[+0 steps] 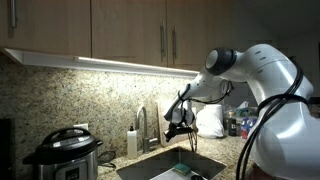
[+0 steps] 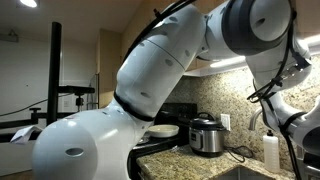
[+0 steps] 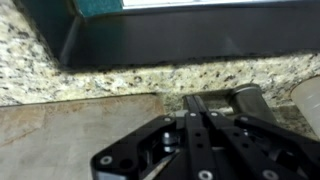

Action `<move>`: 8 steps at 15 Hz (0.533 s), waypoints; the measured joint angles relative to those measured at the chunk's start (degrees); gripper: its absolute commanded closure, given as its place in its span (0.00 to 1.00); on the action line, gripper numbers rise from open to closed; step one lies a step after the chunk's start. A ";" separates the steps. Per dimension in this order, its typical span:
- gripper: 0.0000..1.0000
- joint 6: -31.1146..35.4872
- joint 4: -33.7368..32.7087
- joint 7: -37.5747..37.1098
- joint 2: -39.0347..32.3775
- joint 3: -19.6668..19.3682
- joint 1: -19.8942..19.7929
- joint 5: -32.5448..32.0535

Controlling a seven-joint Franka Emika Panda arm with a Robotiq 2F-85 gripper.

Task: Close the faucet

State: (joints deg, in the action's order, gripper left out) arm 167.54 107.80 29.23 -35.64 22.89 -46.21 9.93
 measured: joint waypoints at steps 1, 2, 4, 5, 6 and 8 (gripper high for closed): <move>1.00 0.80 1.80 0.00 0.67 -0.50 0.00 0.00; 1.00 1.53 3.67 -0.05 1.42 -1.06 0.05 -0.04; 1.00 2.00 7.76 -0.32 3.61 -3.28 1.09 -0.63; 1.00 2.02 9.98 -0.47 5.07 -4.80 2.05 -1.05; 1.00 1.99 12.26 -0.50 6.65 -6.08 2.98 -1.52; 1.00 1.87 16.95 -0.50 10.28 -8.09 4.85 -2.32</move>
State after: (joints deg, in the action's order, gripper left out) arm 169.41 124.75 28.72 -25.36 14.79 -41.36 7.61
